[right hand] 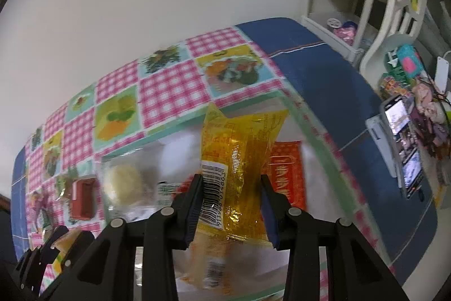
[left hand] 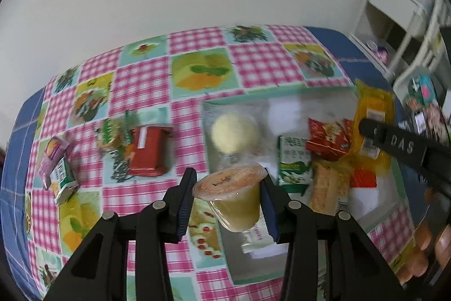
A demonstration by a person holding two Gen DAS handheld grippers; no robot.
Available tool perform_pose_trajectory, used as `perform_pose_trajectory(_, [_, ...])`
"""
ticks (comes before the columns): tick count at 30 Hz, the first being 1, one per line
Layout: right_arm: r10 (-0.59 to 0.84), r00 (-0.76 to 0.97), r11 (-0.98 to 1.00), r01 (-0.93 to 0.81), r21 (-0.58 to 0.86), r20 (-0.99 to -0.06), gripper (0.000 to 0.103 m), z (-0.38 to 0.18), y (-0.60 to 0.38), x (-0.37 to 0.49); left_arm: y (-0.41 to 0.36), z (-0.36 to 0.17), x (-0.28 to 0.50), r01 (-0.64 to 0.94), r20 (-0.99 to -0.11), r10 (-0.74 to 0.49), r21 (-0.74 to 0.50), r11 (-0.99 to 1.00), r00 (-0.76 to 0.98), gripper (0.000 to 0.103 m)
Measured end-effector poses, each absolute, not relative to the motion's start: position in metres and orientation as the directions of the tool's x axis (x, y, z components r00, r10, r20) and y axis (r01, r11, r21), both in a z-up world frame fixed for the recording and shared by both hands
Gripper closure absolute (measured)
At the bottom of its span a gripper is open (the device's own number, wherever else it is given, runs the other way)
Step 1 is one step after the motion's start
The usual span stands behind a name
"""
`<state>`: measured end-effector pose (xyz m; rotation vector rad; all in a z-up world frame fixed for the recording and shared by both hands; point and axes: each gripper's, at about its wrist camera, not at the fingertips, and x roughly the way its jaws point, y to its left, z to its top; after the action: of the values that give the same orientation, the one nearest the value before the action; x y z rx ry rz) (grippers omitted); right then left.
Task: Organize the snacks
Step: 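Carry the jelly cup and bread bag over the white tray, then open both tools to release the cup and bag into the tray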
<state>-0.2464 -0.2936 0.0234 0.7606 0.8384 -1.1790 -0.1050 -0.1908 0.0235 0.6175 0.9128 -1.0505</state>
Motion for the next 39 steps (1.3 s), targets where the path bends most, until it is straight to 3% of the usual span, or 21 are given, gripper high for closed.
perform_pose_trajectory(21, [-0.472, 0.104, 0.186, 0.982, 0.016, -0.875, 0.062, -0.001, -0.317, -0.270, -0.219, -0.006, -0.125, 0.947, -0.862, -0.470, 0.036, 0.319, 0.191, 0.058])
perform_pose_trajectory(25, [-0.468, 0.104, 0.180, 0.983, 0.021, -0.878, 0.061, 0.001, -0.318, -0.272, -0.218, -0.003, -0.126, 0.949, -0.858, -0.480, 0.023, 0.316, 0.180, 0.046])
perform_pose_trajectory(28, [-0.467, 0.102, 0.179, 0.984, 0.019, -0.878, 0.061, 0.006, -0.317, -0.271, -0.217, 0.003, -0.125, 0.948, -0.854, -0.491, 0.009, 0.317, 0.172, 0.045])
perform_pose_trajectory(39, [-0.495, 0.169, 0.286, 0.958, 0.023, -0.852, 0.060, 0.036, -0.287, -0.238, -0.193, 0.013, -0.072, 0.871, -0.887, -0.420, -0.041, 0.489, 0.193, 0.045])
